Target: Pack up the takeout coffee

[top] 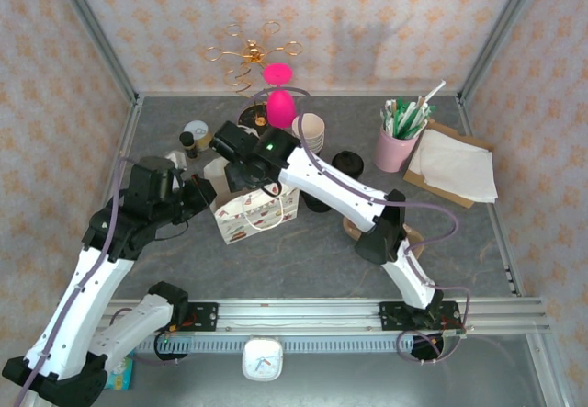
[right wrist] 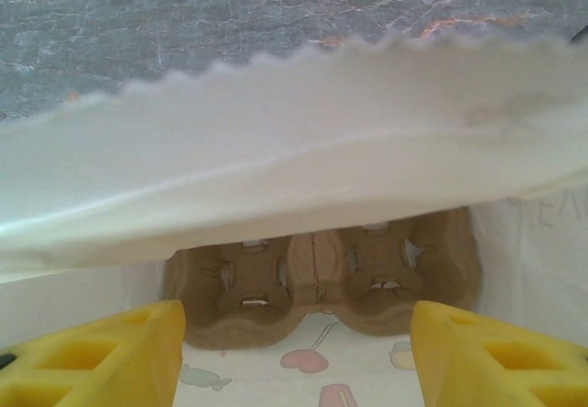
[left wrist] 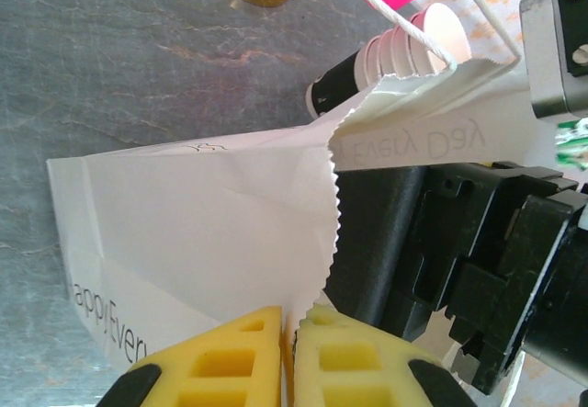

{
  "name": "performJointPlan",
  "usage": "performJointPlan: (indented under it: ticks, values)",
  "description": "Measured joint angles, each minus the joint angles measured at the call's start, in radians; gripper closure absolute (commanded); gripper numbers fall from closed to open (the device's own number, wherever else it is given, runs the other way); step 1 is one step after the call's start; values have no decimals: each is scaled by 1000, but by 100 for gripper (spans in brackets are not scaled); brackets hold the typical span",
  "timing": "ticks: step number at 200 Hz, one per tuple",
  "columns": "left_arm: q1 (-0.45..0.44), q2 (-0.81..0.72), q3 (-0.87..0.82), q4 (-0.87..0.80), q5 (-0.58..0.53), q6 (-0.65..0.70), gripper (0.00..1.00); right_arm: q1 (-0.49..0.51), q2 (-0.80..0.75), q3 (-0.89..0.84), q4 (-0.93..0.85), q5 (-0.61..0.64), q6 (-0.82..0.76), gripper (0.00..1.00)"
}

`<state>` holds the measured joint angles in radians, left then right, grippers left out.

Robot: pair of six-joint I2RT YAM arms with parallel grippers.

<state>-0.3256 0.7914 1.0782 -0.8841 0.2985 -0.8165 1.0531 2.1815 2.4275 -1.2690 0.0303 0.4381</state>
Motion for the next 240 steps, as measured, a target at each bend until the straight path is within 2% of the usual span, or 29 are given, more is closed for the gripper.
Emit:
performJointPlan:
  ticks: [23, 63, 80, 114, 158, 190, 240]
  values:
    - [-24, -37, -19, 13, -23, -61, 89, 3, -11, 0, 1, 0, 6, 33]
    - [-54, -75, -25, 16, -77, -137, 68, 8, -13, 0, 1, 0, 6, 28]
    - [-54, -79, -25, 9, -104, -127, 54, 8, -14, 0, 1, 0, 7, 28]
    - [-54, -51, 24, -40, -154, -88, 36, 8, -34, 0, 2, -1, 7, 24]
    - [-54, 9, 198, -138, -256, 8, 29, 8, -108, 0, 10, -12, 10, 21]
    - [-54, 109, 343, -169, -324, 172, 29, 7, -157, 0, 13, -25, 24, 21]
    - [-54, 321, 412, -119, -219, 414, 25, -13, -317, -105, 35, -26, 79, 20]
